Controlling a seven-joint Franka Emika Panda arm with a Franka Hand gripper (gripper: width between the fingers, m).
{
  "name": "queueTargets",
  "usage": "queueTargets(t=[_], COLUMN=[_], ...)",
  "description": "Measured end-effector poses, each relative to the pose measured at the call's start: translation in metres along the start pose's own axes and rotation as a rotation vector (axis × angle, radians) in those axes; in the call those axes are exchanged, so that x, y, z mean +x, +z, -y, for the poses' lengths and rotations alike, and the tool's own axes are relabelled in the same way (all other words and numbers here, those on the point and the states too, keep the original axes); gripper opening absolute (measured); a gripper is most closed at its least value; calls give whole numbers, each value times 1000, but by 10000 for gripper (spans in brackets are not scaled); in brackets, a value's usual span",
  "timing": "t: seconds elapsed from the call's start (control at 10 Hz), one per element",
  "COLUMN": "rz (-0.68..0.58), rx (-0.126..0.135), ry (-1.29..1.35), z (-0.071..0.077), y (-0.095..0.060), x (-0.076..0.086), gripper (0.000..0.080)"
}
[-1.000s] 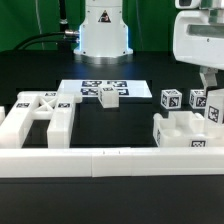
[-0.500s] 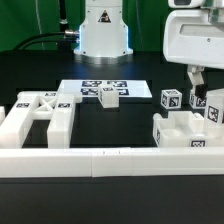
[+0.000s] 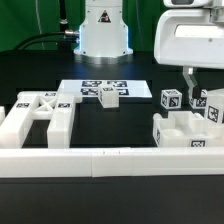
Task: Assemble chair
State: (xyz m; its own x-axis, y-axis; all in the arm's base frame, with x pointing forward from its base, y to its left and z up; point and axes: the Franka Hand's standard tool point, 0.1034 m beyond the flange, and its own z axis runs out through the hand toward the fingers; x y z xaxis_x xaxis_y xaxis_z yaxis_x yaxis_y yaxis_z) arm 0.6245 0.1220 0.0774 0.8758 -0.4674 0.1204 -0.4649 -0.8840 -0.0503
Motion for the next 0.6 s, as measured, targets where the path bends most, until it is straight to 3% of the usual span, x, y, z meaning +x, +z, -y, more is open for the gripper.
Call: queueTargets(t=[0.6], rz=[3], rx=[-2], ry=[-332], z=[-2], y=[2], x=[-1], gripper=[648])
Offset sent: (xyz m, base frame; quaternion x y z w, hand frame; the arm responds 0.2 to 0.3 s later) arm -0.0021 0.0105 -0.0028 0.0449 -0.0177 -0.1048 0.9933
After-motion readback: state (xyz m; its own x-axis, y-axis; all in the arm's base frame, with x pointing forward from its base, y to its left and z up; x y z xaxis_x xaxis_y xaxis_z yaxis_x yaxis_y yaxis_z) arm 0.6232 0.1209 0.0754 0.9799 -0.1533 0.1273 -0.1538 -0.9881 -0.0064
